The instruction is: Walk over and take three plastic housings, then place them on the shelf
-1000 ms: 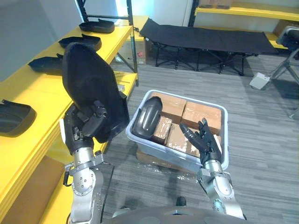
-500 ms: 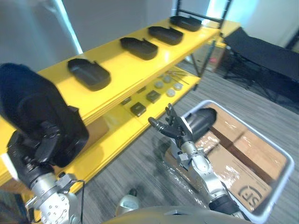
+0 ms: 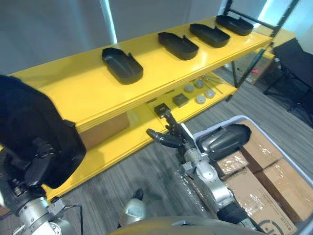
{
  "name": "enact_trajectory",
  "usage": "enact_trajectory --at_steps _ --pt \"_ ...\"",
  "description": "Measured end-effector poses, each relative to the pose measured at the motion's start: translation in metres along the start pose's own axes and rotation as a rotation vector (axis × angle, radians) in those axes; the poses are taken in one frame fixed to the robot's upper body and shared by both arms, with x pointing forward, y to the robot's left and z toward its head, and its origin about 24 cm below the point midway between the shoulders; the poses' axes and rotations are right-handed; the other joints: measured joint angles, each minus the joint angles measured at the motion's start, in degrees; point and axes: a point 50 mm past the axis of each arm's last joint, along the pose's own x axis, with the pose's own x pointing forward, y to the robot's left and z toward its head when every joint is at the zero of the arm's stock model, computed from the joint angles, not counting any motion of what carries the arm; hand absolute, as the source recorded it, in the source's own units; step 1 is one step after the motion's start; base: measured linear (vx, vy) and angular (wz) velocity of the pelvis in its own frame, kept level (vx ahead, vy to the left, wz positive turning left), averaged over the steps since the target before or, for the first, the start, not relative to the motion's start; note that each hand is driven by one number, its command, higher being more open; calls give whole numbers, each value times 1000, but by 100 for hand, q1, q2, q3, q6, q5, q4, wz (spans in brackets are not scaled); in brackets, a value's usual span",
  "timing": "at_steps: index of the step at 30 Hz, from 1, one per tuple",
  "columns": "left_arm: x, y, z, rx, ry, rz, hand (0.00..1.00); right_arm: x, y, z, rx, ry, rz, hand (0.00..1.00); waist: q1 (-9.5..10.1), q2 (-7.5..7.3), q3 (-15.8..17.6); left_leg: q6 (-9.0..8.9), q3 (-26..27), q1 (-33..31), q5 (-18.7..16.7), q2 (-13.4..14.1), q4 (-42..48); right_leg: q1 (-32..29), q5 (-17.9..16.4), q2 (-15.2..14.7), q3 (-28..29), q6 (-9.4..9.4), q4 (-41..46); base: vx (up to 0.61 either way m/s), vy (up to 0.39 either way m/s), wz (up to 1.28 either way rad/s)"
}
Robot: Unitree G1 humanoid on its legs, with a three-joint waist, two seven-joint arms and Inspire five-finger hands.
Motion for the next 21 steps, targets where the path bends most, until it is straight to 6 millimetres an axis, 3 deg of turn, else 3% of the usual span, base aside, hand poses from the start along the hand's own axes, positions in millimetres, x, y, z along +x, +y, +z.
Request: enact_trajectory --at_steps 4,8,10,11,12,15,18,21 --pt "2 -7 4 -24 -28 -38 0 -2 -15 1 2 -4 -55 100 -45 3 120 73 -29 7 74 -214 -106 -85 -62 -250 174 -94 226 -10 119 16" --pt "9 -34 9 -162 -68 -250 0 -12 -24 -4 23 1 -101 100 -354 53 157 186 -520 13 195 -317 -305 -226 -482 -335 1190 -470 908 -43 12 59" --pt "12 -47 12 -175 -99 -372 0 -17 -23 -5 31 -5 -106 100 -416 8 179 147 -692 10 310 -372 -399 -241 -758 -347 1463 -425 1045 -49 -96 55" --pt "13 -51 15 -175 -117 -423 0 -17 -22 -3 33 -20 -90 100 -441 -1 206 90 -725 6 387 -381 -445 -241 -911 -352 1476 -288 1059 -46 -142 18" --pt "13 -52 16 -173 -128 -454 0 -16 -21 0 27 -37 -69 100 -454 46 235 24 -730 7 484 -369 -486 -238 -1015 -352 1520 -123 1075 -53 -137 8" --pt "11 -54 16 -177 -128 -480 0 -18 -29 2 -7 -45 -39 100 -468 269 323 5 -732 19 547 -301 -486 -269 -1102 -299 1591 72 1123 -84 -94 -3" --pt "11 -50 17 -171 -141 -453 0 -16 -32 6 -39 -52 -24 100 -450 378 358 4 -737 -37 552 -220 -485 -358 -1199 -244 1605 119 1203 -109 -63 1" --pt "11 -45 18 -158 -156 -436 0 -13 -29 15 -27 -92 -17 100 -364 319 409 -4 -780 -120 505 -248 -394 -395 -1263 -274 1562 104 1290 -25 -19 7"
